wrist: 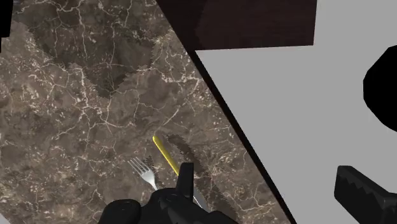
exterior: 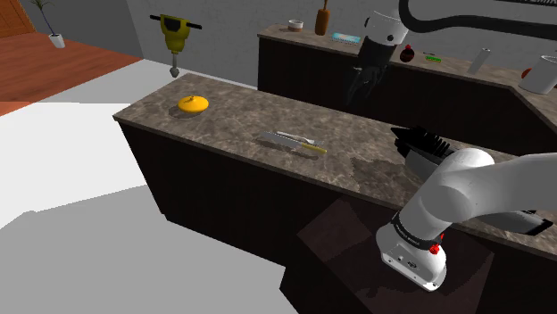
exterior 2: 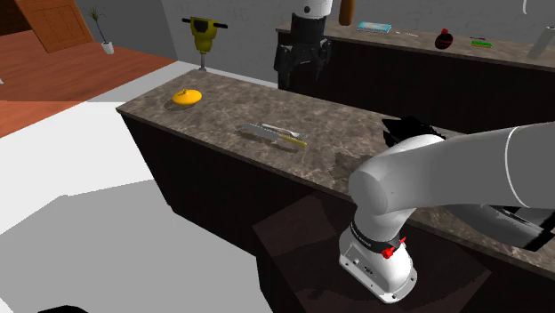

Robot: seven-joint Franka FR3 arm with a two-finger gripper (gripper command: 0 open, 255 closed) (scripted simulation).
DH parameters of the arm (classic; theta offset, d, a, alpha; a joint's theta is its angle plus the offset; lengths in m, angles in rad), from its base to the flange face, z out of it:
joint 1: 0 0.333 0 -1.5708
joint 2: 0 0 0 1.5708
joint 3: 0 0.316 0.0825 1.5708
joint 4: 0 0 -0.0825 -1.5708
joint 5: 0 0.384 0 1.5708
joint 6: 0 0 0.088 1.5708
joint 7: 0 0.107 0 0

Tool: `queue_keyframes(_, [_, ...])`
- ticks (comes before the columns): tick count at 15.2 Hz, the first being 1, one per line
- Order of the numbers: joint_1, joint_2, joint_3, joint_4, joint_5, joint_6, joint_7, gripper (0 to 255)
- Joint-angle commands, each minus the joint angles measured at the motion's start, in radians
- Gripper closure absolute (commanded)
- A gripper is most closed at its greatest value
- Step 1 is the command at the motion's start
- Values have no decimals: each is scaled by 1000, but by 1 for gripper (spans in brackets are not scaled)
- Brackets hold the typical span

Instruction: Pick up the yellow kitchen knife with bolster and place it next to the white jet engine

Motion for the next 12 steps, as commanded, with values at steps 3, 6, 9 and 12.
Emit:
queue_keyframes(3, [3,37,-17,-34,-13,72,-47,0])
queue_keyframes(6, [8,105,-42,-73,-31,182,-116,0])
queue_keyframes(9, [12,189,-67,-98,-46,293,-184,0])
queue_keyframes(12, [19,286,-91,-107,-57,402,-251,0])
